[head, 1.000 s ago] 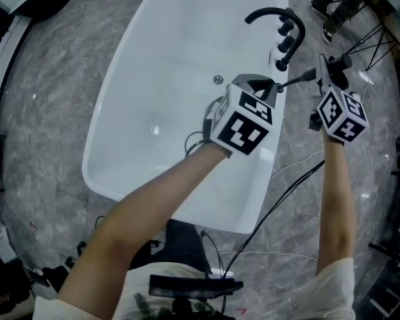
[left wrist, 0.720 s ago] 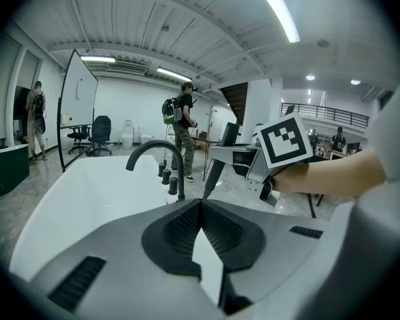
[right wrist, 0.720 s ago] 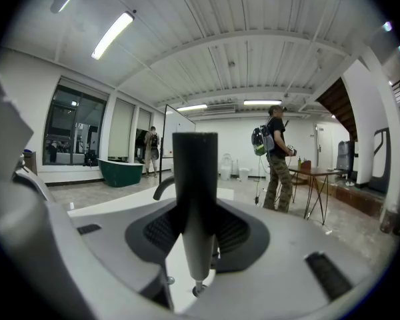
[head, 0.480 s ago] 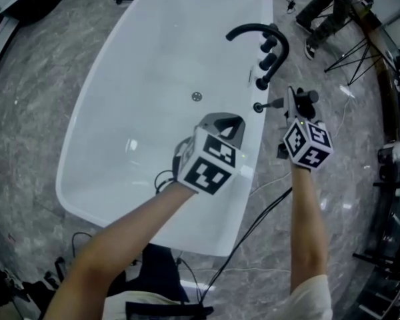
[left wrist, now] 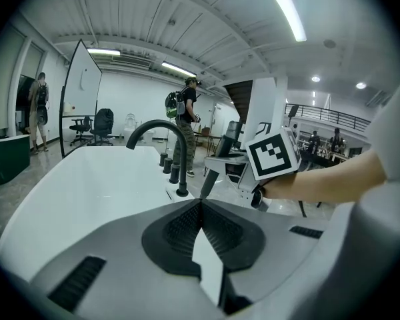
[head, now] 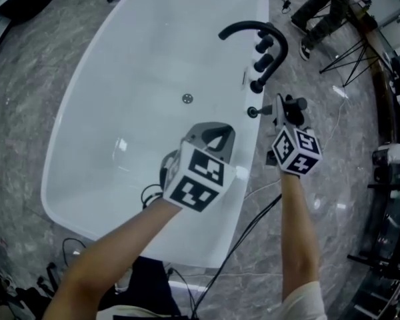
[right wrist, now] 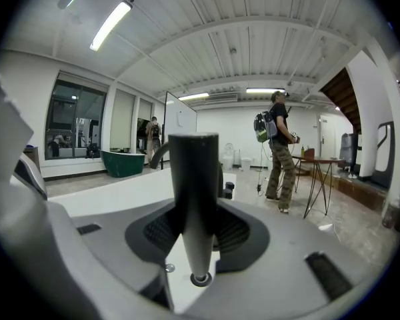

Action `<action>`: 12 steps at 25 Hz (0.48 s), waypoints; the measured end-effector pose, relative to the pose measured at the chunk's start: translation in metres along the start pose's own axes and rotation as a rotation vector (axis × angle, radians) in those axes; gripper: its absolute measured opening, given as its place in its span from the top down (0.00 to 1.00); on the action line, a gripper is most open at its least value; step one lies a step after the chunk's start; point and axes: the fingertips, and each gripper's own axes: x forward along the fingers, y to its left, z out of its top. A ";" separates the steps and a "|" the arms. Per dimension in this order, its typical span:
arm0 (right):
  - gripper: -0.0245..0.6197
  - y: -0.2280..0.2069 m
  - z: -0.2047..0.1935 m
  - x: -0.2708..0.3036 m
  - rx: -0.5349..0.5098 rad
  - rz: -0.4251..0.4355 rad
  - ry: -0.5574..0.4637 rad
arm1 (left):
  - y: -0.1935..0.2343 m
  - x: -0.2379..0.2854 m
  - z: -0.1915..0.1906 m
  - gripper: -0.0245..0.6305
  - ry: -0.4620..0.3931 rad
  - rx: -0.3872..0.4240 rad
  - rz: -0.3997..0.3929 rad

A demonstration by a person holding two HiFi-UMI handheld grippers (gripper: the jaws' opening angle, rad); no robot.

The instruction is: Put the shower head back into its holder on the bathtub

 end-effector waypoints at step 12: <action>0.75 -0.001 -0.040 0.030 -0.008 0.008 0.036 | 0.005 0.010 -0.030 0.95 0.009 -0.039 -0.002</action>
